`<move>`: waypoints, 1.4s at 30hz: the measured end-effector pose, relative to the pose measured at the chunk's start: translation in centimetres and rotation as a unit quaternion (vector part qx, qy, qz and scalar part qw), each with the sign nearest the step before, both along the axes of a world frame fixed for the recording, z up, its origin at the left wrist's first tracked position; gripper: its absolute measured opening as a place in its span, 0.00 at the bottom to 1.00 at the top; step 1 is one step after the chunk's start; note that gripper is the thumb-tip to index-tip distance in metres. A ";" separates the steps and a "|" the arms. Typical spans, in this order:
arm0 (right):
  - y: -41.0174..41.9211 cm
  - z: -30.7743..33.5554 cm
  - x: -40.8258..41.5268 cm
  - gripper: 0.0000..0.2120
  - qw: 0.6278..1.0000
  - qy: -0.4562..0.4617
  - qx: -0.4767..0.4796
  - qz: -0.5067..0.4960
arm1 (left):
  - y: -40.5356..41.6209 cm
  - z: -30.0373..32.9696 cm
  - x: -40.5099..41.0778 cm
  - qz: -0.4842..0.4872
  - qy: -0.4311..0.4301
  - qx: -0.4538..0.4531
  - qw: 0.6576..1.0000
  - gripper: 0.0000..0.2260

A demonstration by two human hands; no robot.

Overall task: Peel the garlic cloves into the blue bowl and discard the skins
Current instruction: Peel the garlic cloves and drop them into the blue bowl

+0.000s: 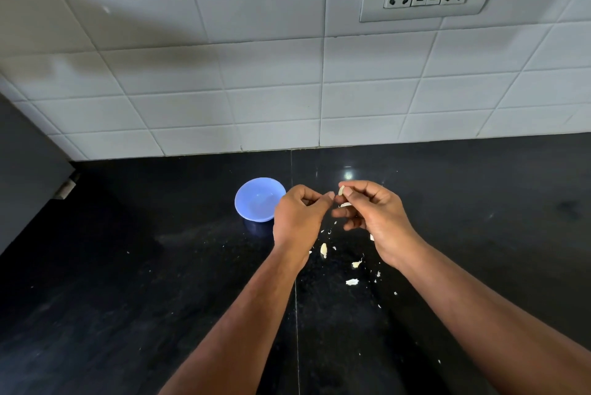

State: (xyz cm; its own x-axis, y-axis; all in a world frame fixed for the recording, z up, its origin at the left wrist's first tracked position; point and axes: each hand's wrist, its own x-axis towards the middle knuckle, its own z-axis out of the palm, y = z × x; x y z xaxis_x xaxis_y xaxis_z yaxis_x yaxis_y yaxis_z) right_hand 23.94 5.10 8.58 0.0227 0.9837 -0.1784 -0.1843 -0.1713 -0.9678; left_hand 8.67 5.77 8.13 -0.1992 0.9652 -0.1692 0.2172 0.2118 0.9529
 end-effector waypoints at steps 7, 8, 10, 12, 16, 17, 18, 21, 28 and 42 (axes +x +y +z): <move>-0.1 0.0 0.0 0.10 1.000 -0.002 0.005 0.013 | -0.6 0.6 0.7 -0.066 -0.127 -0.001 0.990 0.05; -0.1 0.0 0.0 0.10 1.000 0.006 -0.002 0.013 | -0.5 0.5 0.8 -0.060 -0.128 0.006 0.990 0.05; -0.1 -0.1 0.2 0.10 1.000 0.026 -0.015 0.011 | -0.6 0.4 0.9 -0.049 -0.138 0.017 0.989 0.04; -0.2 -0.1 0.3 0.09 0.998 0.050 -0.021 0.017 | -0.6 0.4 0.9 -0.043 -0.151 0.029 0.987 0.04; -0.2 0.0 0.5 0.08 0.998 0.060 -0.019 0.029 | -0.9 0.6 1.2 -0.042 -0.155 0.036 0.986 0.04; -0.2 0.1 0.6 0.08 0.998 0.058 -0.020 0.028 | -0.9 0.6 1.2 -0.041 -0.154 0.032 0.987 0.04; -0.1 0.2 0.7 0.08 0.998 0.058 -0.023 0.027 | -0.9 0.6 1.1 -0.043 -0.152 0.027 0.987 0.04; 0.1 0.4 1.0 0.08 0.997 0.068 -0.031 0.017 | -0.8 0.5 1.0 -0.061 -0.163 0.011 0.985 0.03; -0.1 0.5 1.4 0.08 0.998 0.043 -0.039 0.018 | -0.3 0.7 0.8 -0.085 -0.173 -0.028 0.981 0.05; 0.3 0.2 -0.5 0.05 0.989 0.114 -0.081 -0.056 | -0.8 -0.2 1.7 -0.062 -0.076 0.042 0.994 0.06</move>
